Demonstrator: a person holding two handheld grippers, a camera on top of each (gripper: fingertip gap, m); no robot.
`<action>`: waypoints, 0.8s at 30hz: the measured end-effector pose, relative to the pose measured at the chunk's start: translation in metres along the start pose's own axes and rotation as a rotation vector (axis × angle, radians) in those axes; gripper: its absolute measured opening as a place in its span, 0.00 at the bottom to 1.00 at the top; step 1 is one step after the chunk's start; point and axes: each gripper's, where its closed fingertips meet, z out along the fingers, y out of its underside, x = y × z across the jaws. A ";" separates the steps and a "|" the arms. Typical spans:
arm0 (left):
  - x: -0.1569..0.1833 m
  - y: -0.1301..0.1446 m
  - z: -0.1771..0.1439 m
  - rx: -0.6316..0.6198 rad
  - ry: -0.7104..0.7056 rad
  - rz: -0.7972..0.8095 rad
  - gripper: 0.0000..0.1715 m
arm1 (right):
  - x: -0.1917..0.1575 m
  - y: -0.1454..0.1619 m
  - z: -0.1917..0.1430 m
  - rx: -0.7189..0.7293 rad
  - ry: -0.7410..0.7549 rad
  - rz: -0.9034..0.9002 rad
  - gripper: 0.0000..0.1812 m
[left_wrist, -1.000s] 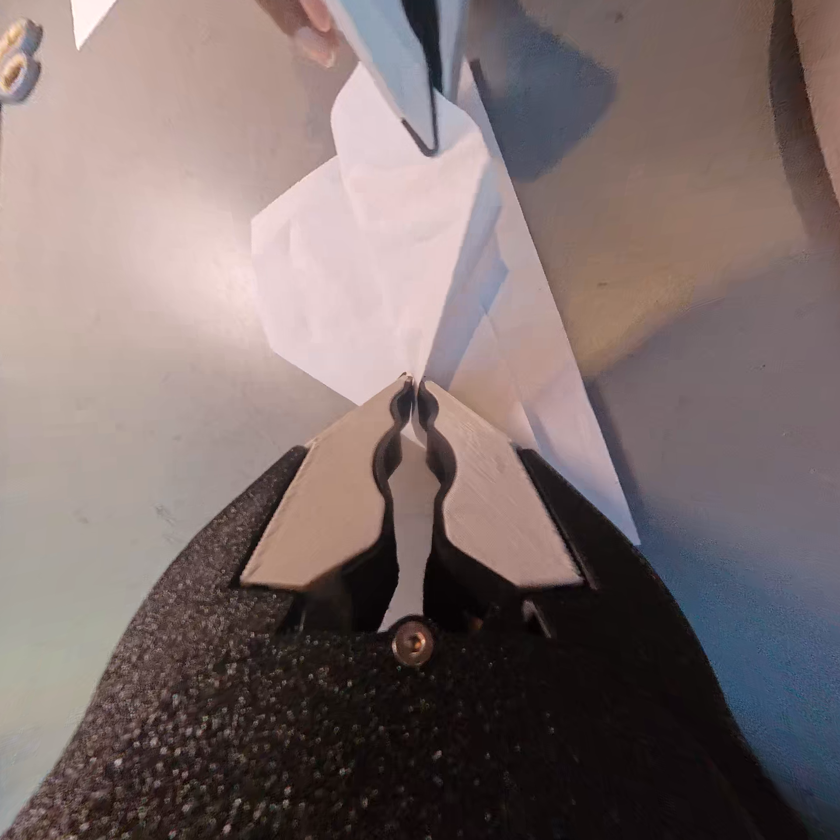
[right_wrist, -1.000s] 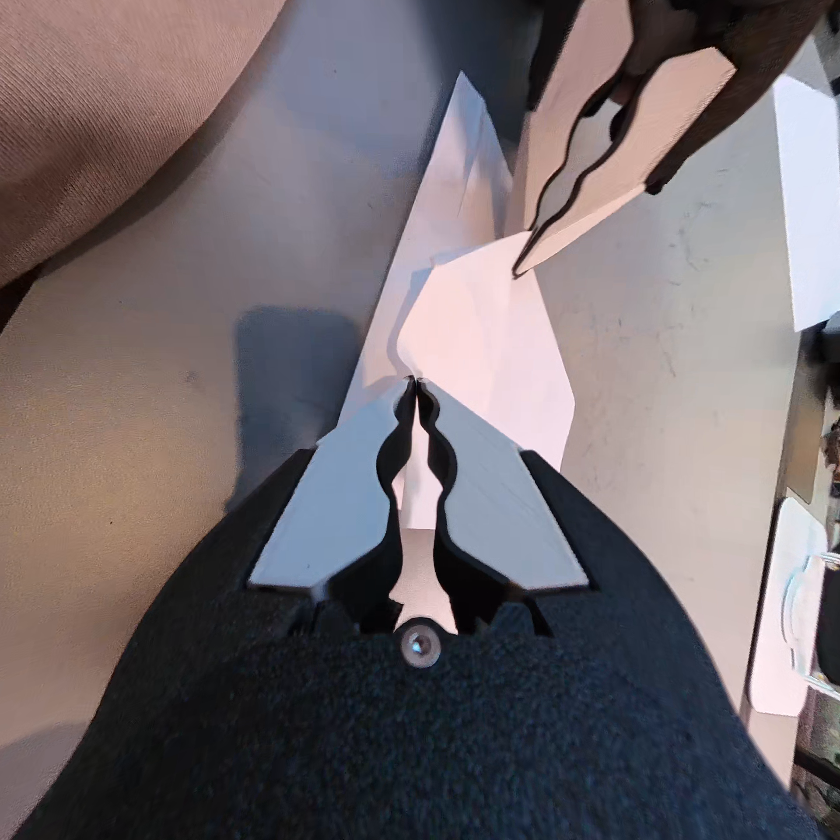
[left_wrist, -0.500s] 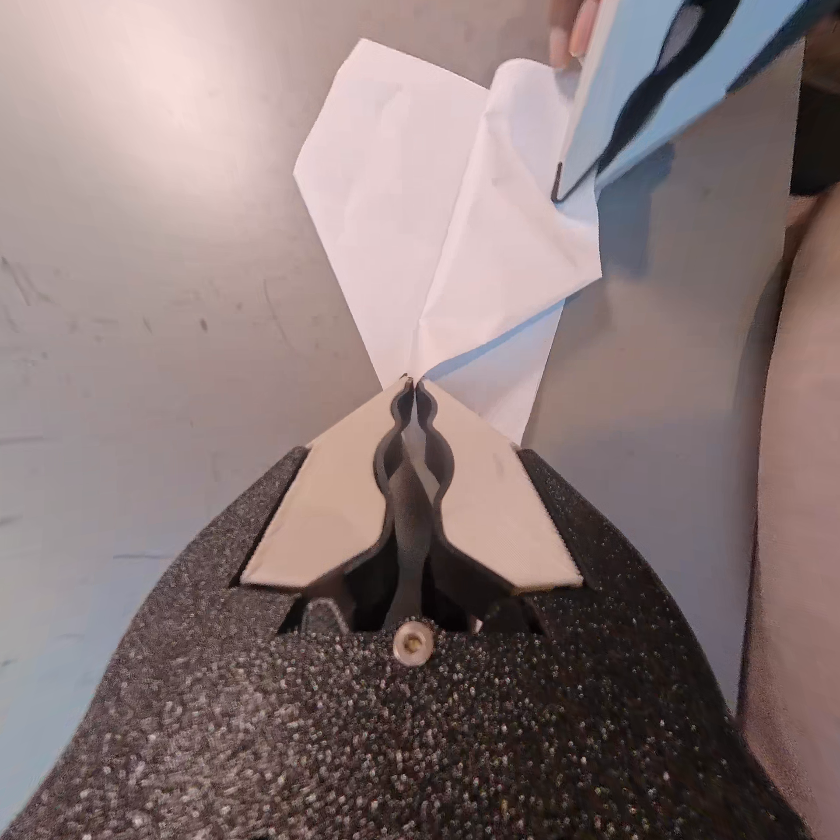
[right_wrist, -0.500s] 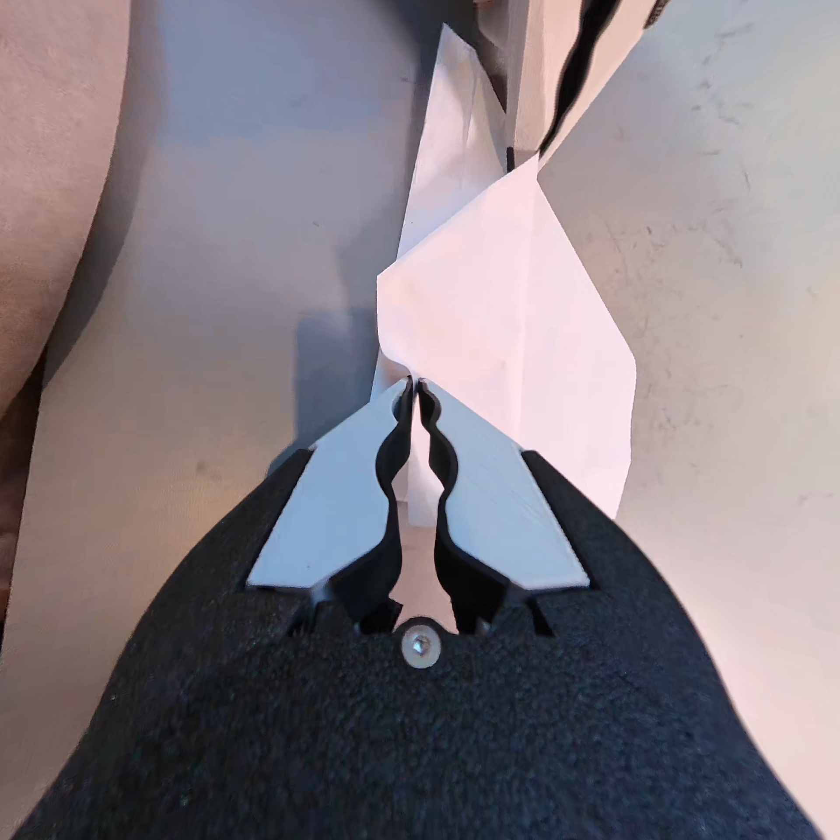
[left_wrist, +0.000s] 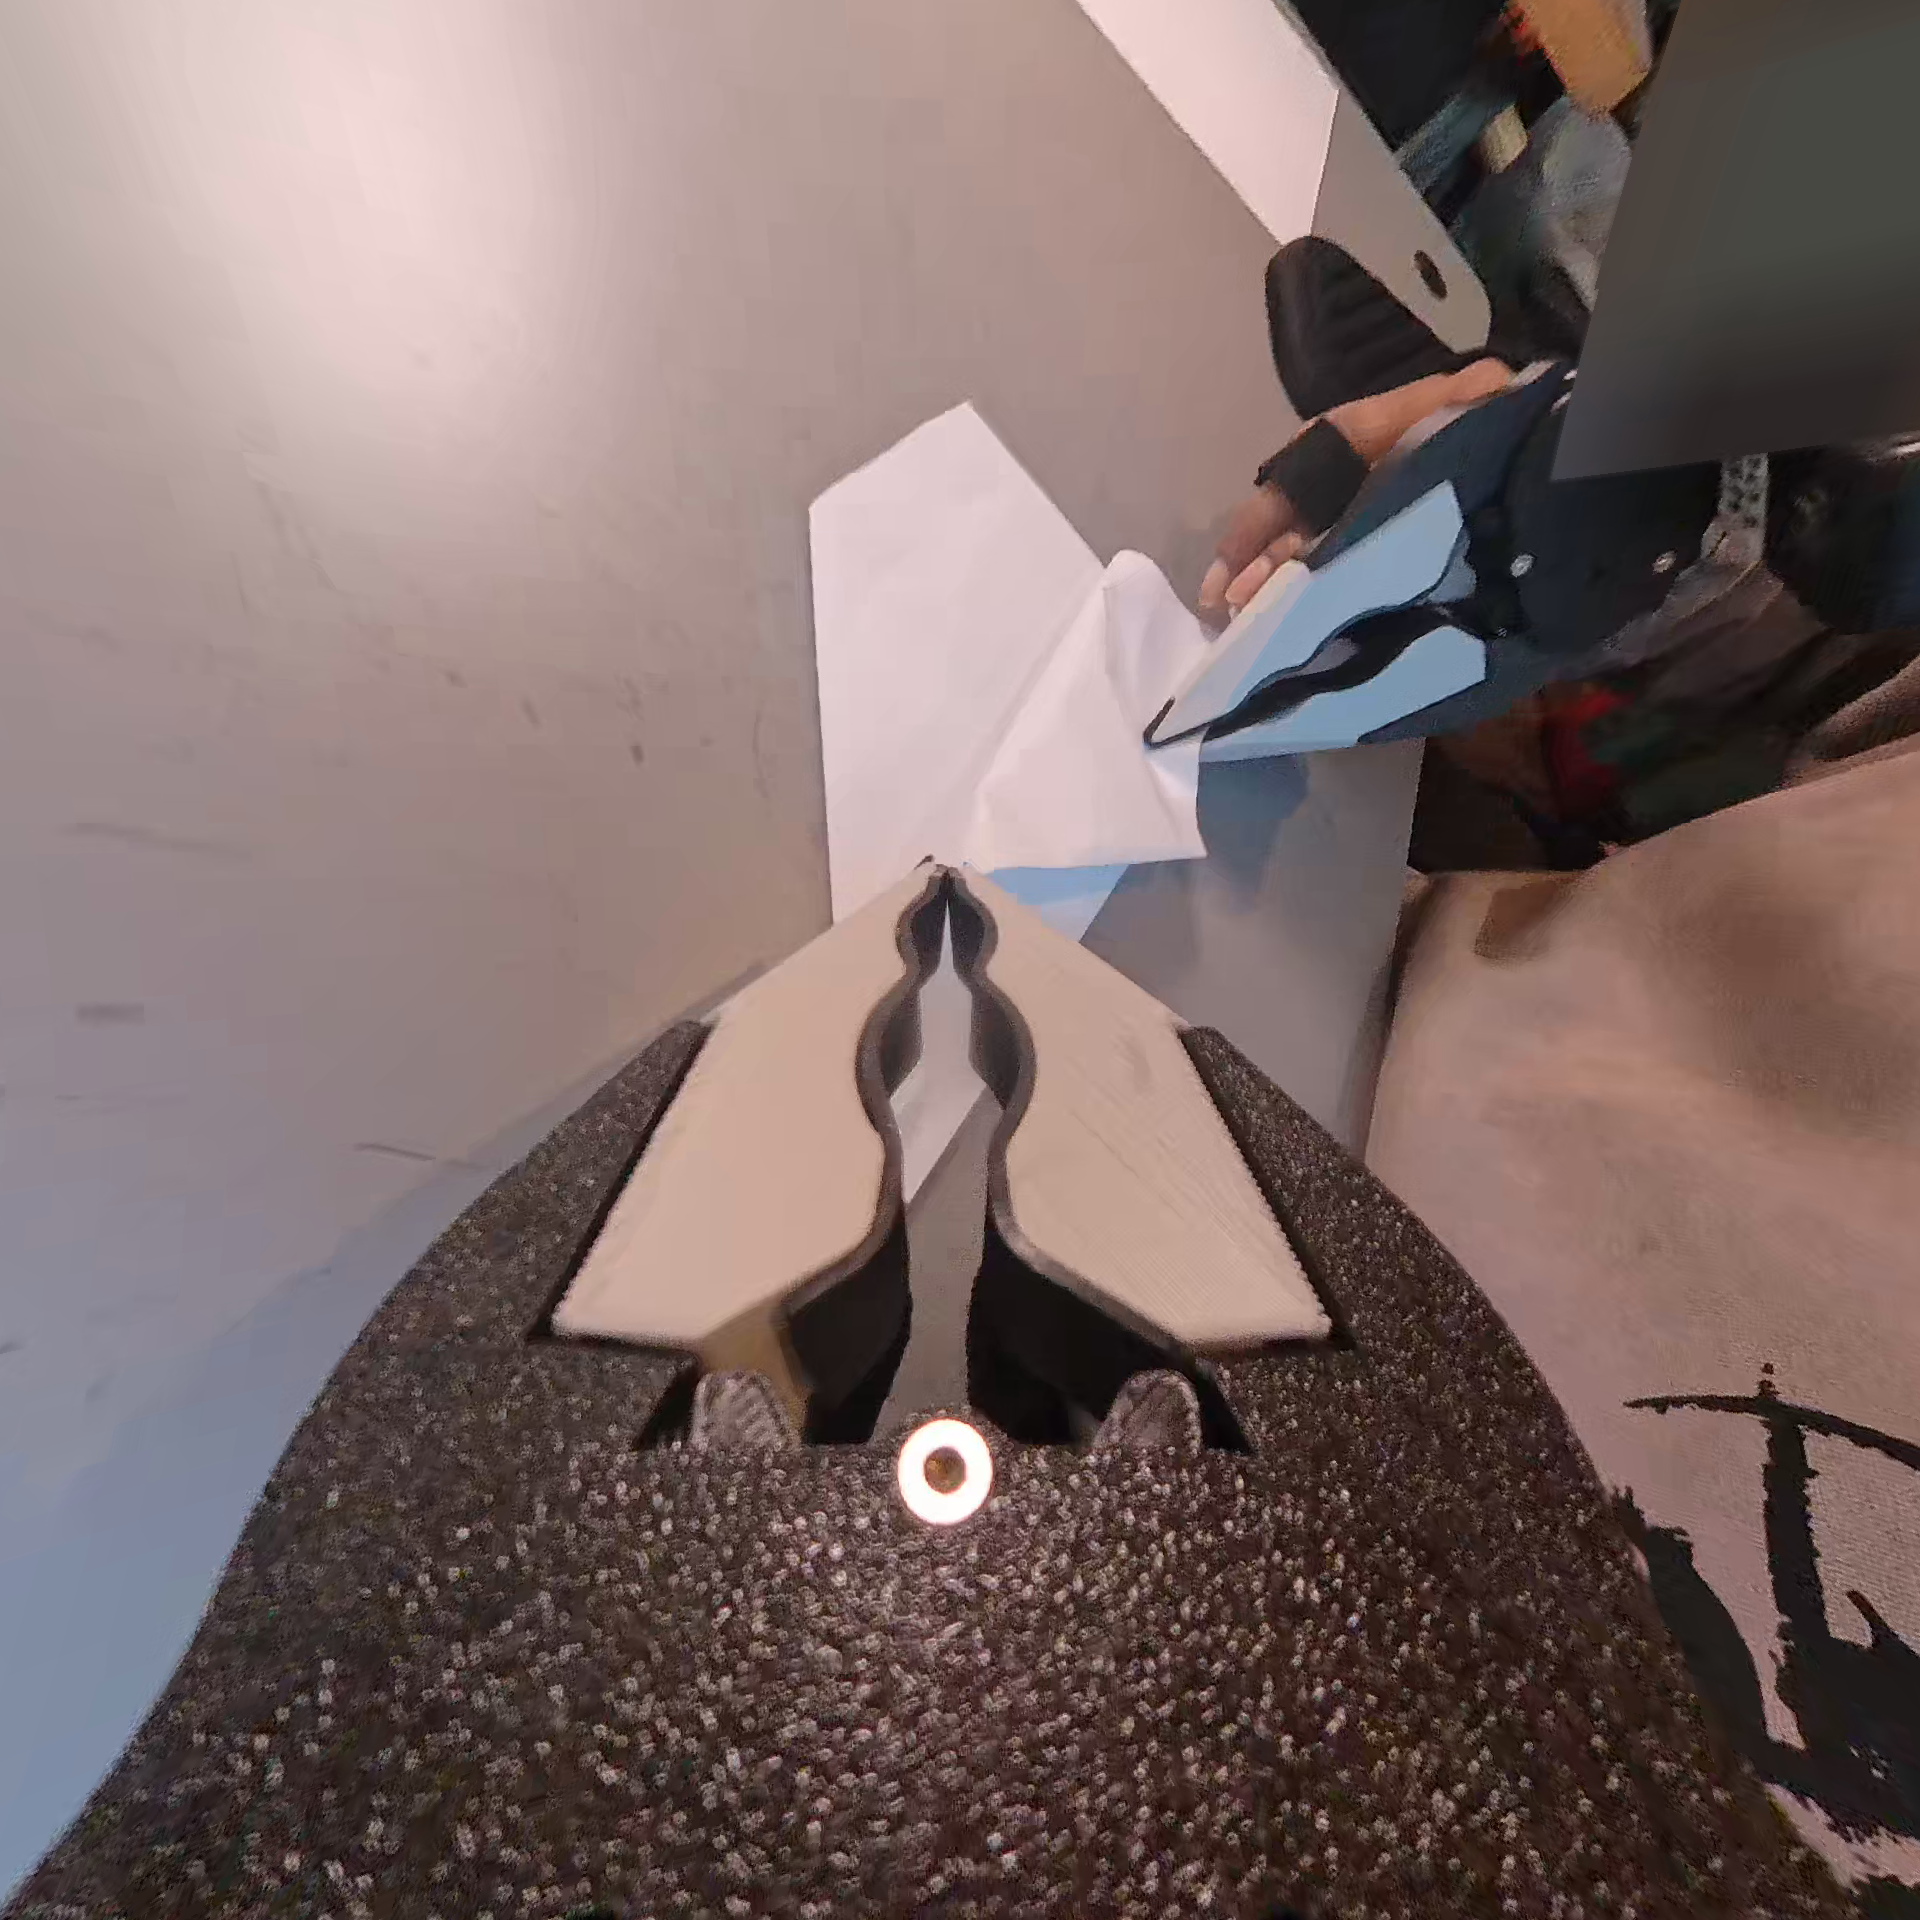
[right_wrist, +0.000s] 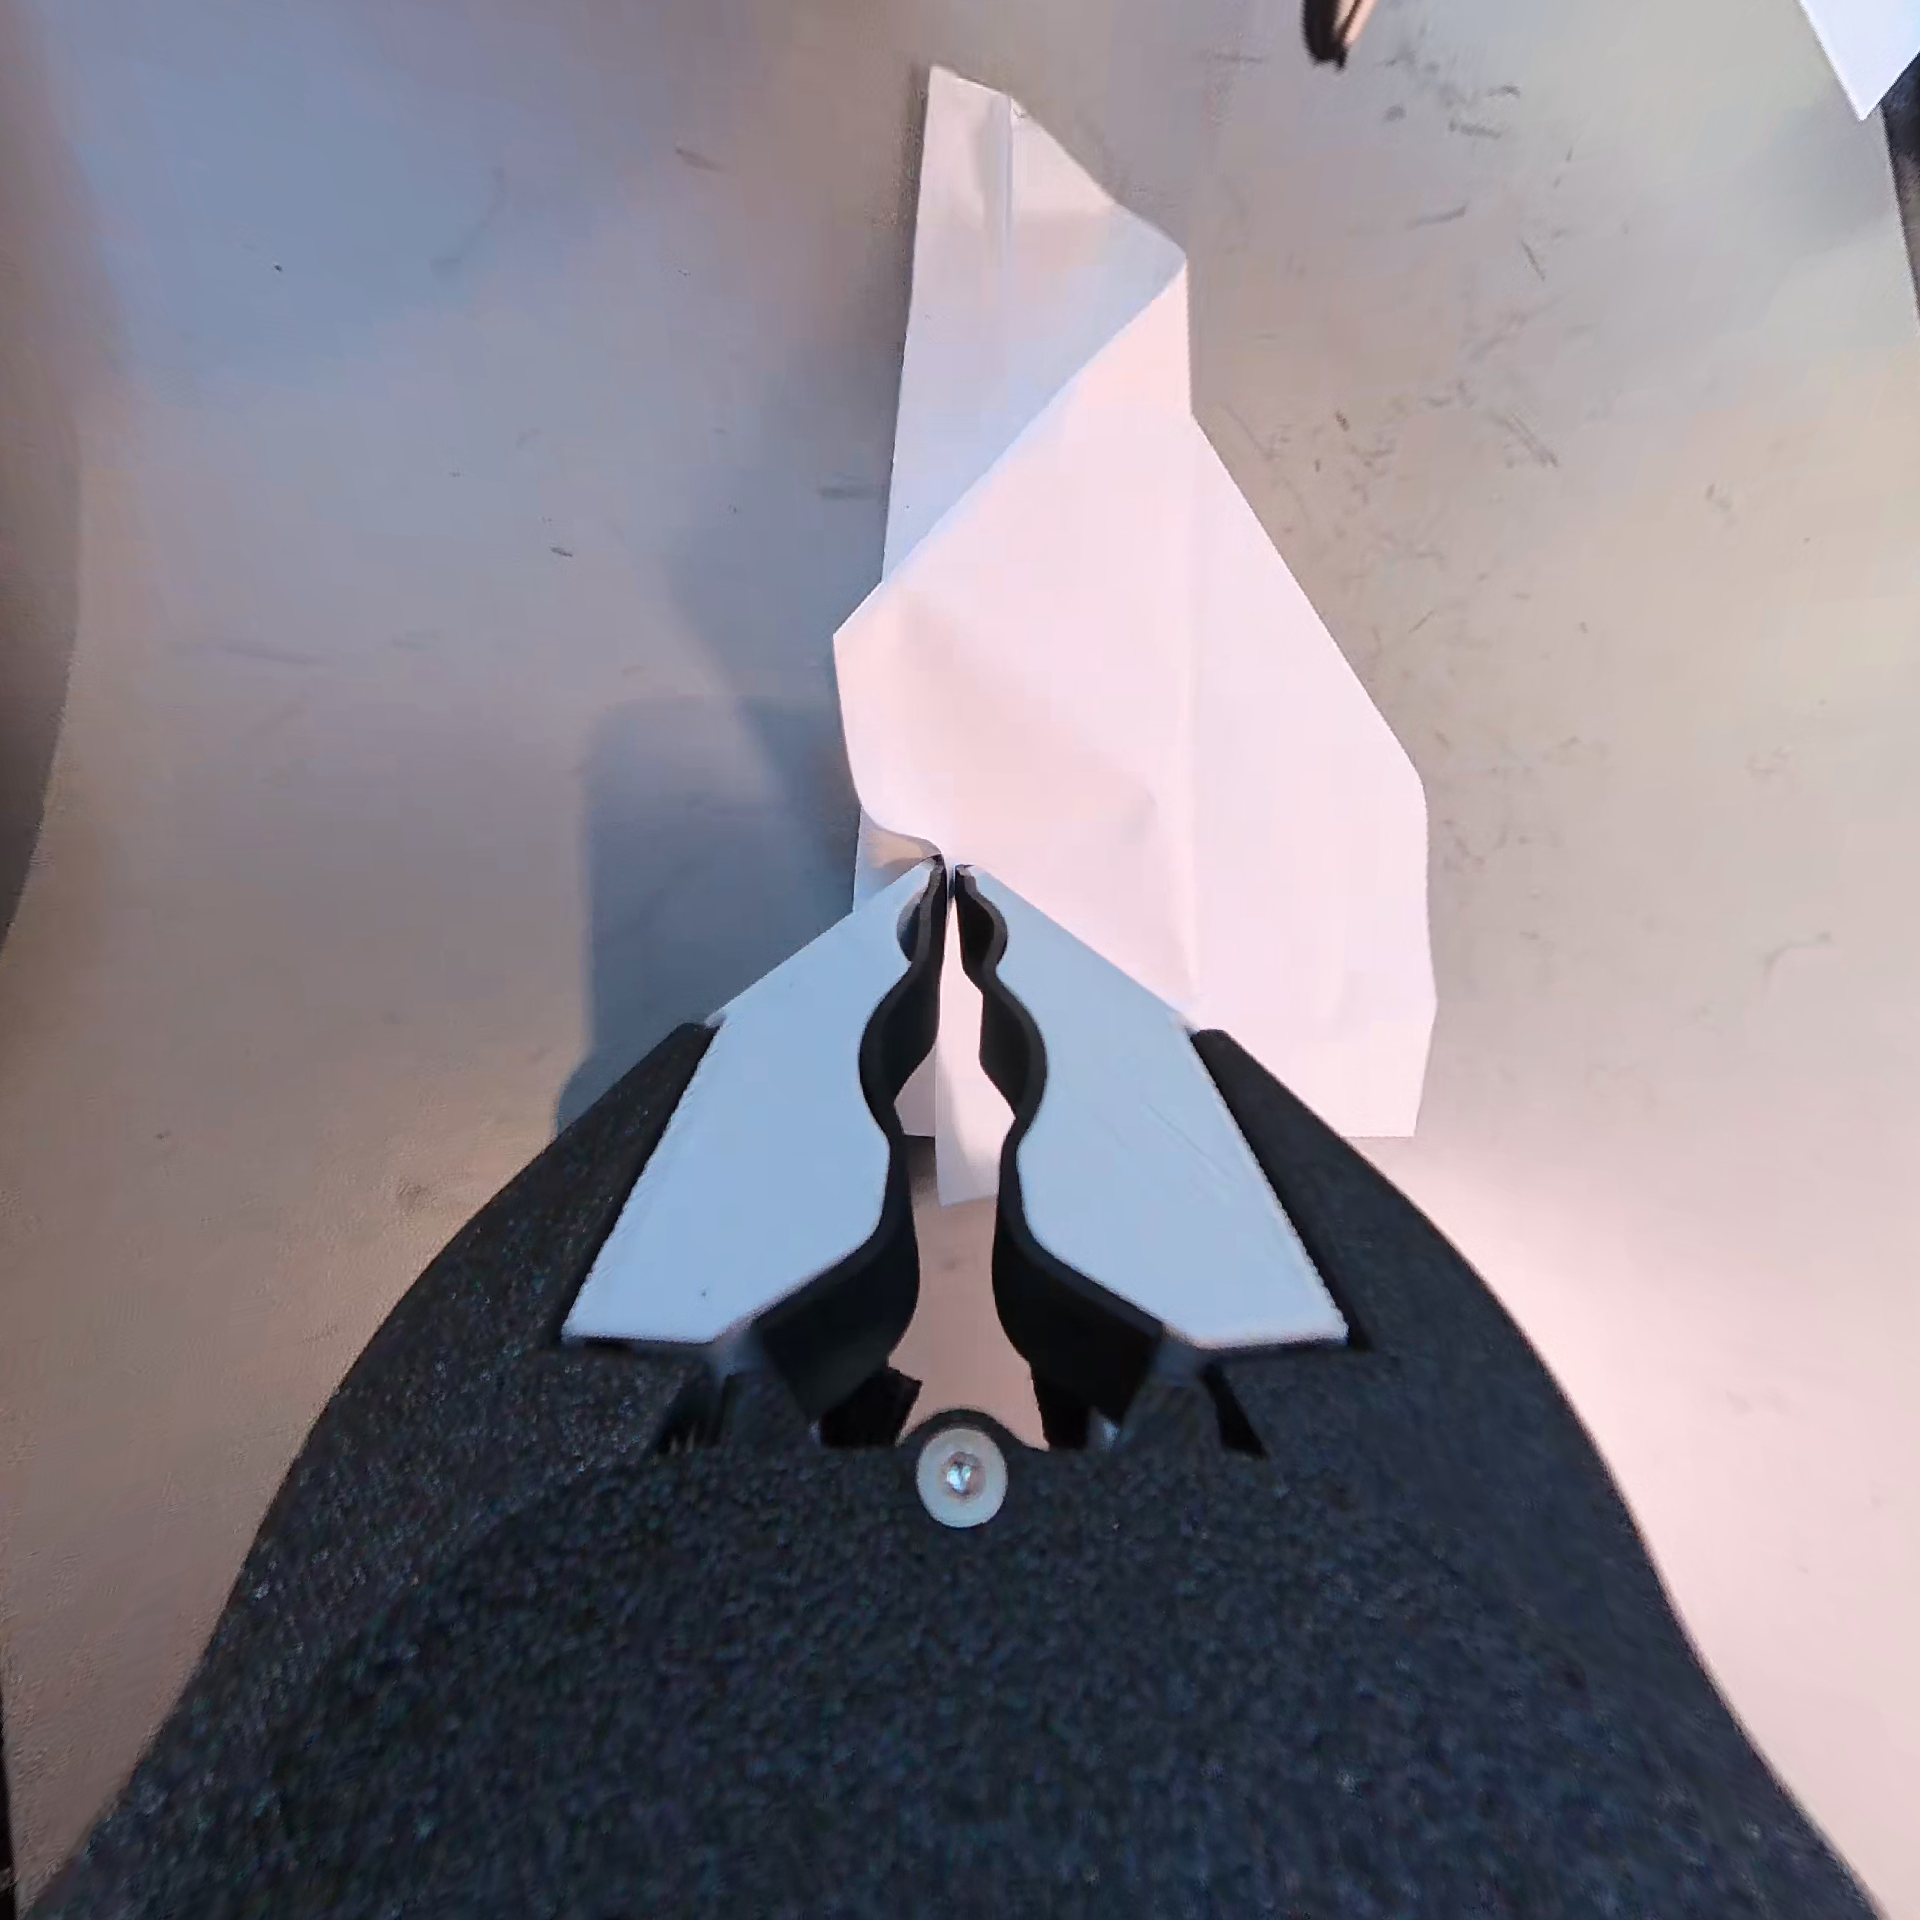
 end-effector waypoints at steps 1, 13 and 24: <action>0.004 -0.004 0.000 0.004 0.008 0.009 0.00 | 0.000 0.000 0.000 -0.002 -0.003 -0.001 0.00; -0.018 0.030 0.039 -0.253 -0.145 0.240 0.00 | 0.001 -0.001 0.001 -0.009 -0.012 -0.058 0.00; -0.020 0.033 0.040 -0.309 -0.118 0.196 0.00 | -0.001 -0.002 0.000 -0.009 0.000 -0.045 0.00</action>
